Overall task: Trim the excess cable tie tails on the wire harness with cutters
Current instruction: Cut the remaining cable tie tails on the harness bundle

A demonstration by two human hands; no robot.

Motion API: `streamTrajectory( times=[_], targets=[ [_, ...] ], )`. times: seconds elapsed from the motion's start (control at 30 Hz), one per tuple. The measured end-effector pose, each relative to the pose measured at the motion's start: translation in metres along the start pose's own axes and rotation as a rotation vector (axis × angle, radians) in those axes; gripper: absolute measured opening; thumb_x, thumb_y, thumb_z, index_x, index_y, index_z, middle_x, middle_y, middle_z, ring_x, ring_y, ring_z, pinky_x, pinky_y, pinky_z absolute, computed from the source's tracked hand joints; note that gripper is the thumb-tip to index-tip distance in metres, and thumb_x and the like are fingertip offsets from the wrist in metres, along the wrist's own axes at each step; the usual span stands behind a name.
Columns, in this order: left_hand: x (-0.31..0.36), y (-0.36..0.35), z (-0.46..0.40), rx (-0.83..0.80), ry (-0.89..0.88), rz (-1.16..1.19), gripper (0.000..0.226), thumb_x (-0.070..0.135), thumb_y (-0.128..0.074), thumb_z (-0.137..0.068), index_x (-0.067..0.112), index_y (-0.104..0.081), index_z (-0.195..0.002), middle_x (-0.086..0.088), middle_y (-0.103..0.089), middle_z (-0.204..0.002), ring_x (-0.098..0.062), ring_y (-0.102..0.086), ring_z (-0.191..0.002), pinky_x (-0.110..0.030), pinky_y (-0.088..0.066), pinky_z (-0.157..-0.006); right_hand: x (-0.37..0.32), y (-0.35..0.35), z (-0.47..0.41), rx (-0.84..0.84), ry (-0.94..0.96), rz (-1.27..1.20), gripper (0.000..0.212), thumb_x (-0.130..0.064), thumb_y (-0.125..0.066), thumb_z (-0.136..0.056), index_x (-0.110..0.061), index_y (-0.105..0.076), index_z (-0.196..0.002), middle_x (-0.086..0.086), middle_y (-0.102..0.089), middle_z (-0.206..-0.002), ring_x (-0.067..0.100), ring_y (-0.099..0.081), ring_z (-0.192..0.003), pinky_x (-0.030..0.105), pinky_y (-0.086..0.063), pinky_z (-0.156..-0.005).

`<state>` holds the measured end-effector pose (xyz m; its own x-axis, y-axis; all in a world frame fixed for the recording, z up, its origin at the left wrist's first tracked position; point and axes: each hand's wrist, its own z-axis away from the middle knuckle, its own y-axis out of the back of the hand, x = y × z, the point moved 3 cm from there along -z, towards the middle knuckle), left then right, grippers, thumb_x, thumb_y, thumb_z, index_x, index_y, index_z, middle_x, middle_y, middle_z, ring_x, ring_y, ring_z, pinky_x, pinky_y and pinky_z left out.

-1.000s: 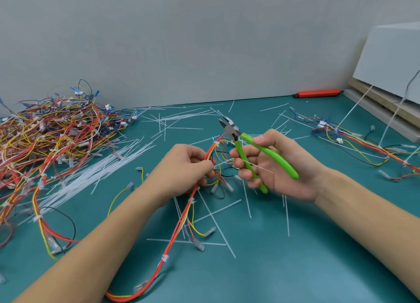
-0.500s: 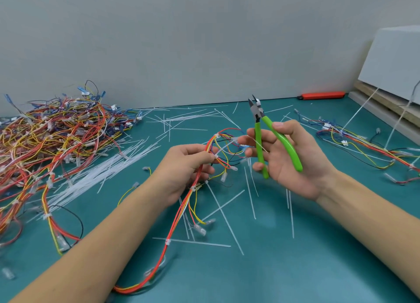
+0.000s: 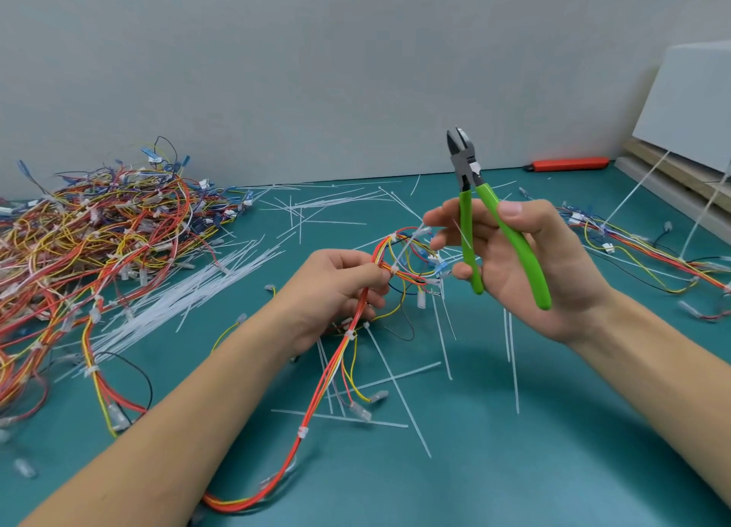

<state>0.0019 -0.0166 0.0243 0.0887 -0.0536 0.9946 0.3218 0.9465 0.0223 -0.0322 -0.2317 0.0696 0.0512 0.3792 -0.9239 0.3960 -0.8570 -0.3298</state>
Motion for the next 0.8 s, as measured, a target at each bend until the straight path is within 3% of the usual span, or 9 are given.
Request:
streamTrajectory(
  times=[0.13, 0.23, 0.4, 0.53, 0.67, 0.8],
  targets=[
    [-0.001, -0.001, 0.001, 0.015, -0.003, 0.117, 0.003, 0.013, -0.075, -0.082, 0.011, -0.076, -0.083, -0.012, -0.073, -0.087, -0.017, -0.066, -0.068, -0.023, -0.054, -0.058, 0.002, 0.003, -0.001, 0.002, -0.002, 0.016, 0.041, -0.036, -0.045, -0.091, -0.016, -0.074, -0.112, 0.010, -0.068, -0.134, 0.018, -0.061, -0.104, 0.031, -0.046, -0.074],
    [0.000, 0.000, 0.002, 0.046, -0.009, 0.175, 0.010, 0.009, -0.067, -0.094, 0.010, -0.075, -0.088, -0.014, -0.077, -0.102, -0.019, -0.073, -0.078, -0.023, -0.056, -0.060, 0.004, 0.006, -0.003, 0.022, -0.016, -0.013, 0.036, -0.035, -0.046, -0.091, -0.018, -0.070, -0.113, 0.011, -0.068, -0.136, 0.018, -0.063, -0.103, 0.033, -0.045, -0.076],
    [0.004, -0.001, 0.004, 0.042, 0.028, 0.309, 0.022, 0.021, -0.059, -0.097, 0.007, -0.072, -0.108, -0.006, -0.077, -0.107, -0.014, -0.075, -0.085, -0.020, -0.056, -0.059, 0.006, 0.015, -0.006, 0.115, 0.007, 0.058, 0.037, -0.037, -0.049, -0.090, -0.018, -0.063, -0.118, 0.009, -0.069, -0.134, 0.020, -0.065, -0.109, 0.036, -0.046, -0.080],
    [0.006, 0.004, 0.004, 0.088, 0.054, 0.382, 0.018, 0.025, -0.059, -0.097, 0.015, -0.069, -0.109, 0.003, -0.078, -0.099, -0.009, -0.073, -0.076, -0.018, -0.053, -0.054, 0.006, 0.024, -0.008, 0.205, -0.048, 0.057, 0.039, -0.040, -0.053, -0.087, -0.018, -0.063, -0.117, 0.007, -0.075, -0.117, 0.019, -0.068, -0.097, 0.036, -0.046, -0.076],
    [0.007, 0.004, 0.006, 0.097, 0.008, 0.319, 0.010, 0.021, -0.062, -0.096, 0.018, -0.070, -0.102, 0.001, -0.077, -0.096, -0.010, -0.071, -0.071, -0.021, -0.051, -0.056, 0.011, 0.029, -0.007, 0.210, -0.102, 0.336, 0.039, -0.035, -0.058, -0.083, -0.014, -0.069, -0.114, 0.009, -0.077, -0.109, 0.017, -0.065, -0.088, 0.034, -0.043, -0.072],
    [0.008, -0.001, 0.008, 0.039, -0.011, 0.261, 0.013, 0.021, -0.060, -0.098, 0.014, -0.070, -0.103, -0.002, -0.077, -0.100, -0.012, -0.072, -0.078, -0.021, -0.053, -0.056, 0.014, 0.024, -0.004, 0.143, -0.019, 0.743, 0.026, -0.034, -0.068, -0.079, -0.025, -0.076, -0.102, 0.001, -0.076, -0.100, 0.009, -0.063, -0.087, 0.023, -0.049, -0.078]
  ],
)
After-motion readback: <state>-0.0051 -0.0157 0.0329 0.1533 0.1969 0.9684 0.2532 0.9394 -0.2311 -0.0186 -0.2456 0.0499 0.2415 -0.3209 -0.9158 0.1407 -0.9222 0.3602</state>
